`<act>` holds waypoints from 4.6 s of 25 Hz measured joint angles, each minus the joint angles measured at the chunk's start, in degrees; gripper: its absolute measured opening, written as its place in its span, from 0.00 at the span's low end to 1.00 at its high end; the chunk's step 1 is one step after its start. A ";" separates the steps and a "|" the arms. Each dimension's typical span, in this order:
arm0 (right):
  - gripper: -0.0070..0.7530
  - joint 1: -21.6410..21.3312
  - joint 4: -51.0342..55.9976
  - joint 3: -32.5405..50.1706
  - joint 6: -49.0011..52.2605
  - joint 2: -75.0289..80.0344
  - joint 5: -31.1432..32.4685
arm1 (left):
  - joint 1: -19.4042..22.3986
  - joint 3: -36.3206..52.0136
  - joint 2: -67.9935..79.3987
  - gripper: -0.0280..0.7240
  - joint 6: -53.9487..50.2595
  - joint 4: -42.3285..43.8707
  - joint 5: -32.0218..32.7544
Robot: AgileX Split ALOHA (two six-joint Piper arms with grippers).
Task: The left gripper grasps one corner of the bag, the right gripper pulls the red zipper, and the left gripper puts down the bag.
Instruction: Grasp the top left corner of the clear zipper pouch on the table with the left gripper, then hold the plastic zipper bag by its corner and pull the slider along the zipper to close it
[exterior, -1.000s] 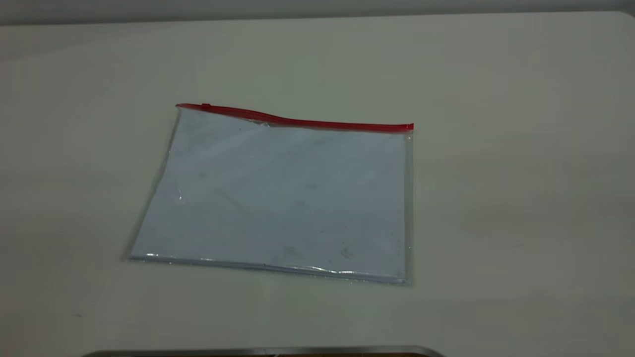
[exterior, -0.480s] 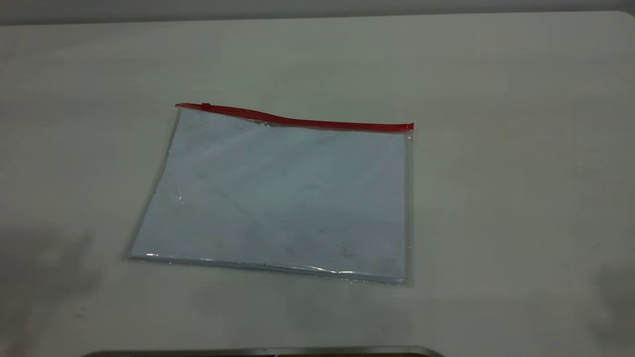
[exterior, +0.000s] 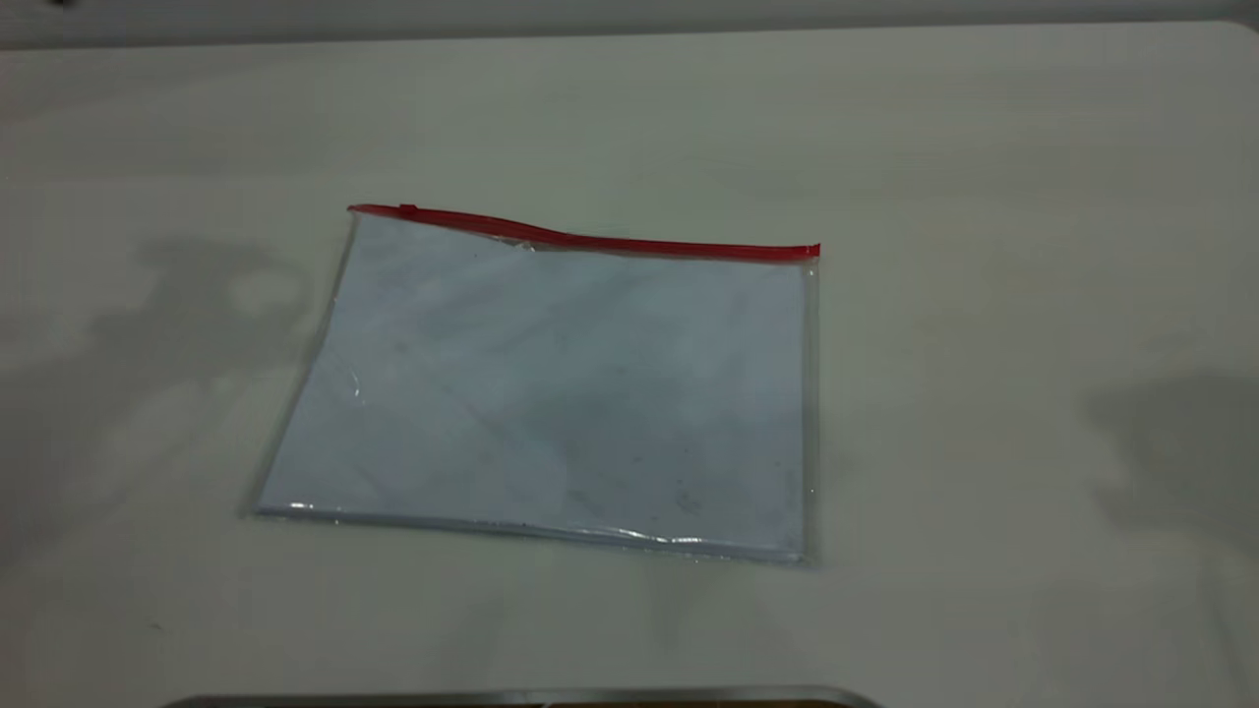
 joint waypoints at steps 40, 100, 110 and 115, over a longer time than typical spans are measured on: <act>0.75 0.00 20.84 -3.39 -22.60 20.59 -4.02 | 2.30 -19.68 41.14 0.82 40.62 -26.32 3.23; 0.64 17.79 63.26 -29.19 -68.02 56.10 3.27 | -13.90 -44.37 44.43 0.11 89.20 -29.83 32.05; 0.18 17.79 63.20 -29.19 -68.19 56.10 2.44 | -14.31 -44.37 44.62 0.11 89.27 -30.70 32.16; 0.07 17.79 61.27 -29.32 -66.78 56.10 1.26 | -14.31 -44.37 44.68 0.11 88.66 -30.70 32.10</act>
